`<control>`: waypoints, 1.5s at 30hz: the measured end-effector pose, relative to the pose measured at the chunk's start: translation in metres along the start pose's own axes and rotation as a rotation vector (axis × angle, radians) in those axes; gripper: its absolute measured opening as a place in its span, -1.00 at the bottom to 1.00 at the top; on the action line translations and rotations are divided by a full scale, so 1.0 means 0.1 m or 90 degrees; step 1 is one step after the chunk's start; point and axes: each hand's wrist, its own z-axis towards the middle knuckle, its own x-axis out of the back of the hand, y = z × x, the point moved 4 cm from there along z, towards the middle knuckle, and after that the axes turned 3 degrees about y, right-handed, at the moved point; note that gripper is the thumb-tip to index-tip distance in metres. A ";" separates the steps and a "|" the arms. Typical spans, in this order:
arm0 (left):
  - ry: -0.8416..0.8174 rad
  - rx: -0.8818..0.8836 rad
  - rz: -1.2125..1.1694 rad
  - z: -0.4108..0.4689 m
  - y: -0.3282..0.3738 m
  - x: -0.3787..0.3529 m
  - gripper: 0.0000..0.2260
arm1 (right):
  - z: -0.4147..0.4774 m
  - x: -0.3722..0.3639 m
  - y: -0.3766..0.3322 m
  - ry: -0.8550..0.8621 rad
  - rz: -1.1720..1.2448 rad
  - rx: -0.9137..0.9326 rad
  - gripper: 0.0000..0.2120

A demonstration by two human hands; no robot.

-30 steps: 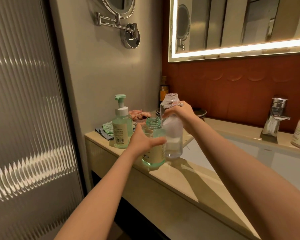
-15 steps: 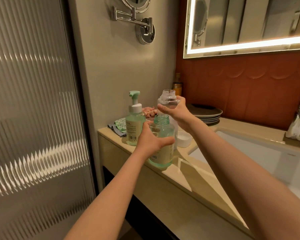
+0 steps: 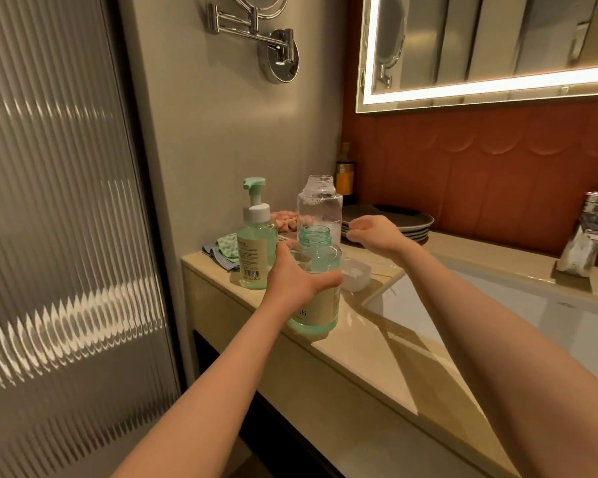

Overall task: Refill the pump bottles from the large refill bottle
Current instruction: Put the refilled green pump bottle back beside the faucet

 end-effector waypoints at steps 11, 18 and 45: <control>0.006 0.000 -0.007 0.03 -0.03 -0.01 -0.28 | 0.37 -0.51 0.17 -0.106 -0.335 -0.008 -0.63; 0.015 -0.003 0.007 0.02 0.00 -0.02 -0.28 | 0.37 -0.55 0.13 -0.094 -0.307 -0.037 -0.49; 0.001 0.003 -0.022 -0.23 0.18 -0.44 -0.27 | -0.40 0.88 -0.39 0.430 0.178 0.064 -0.59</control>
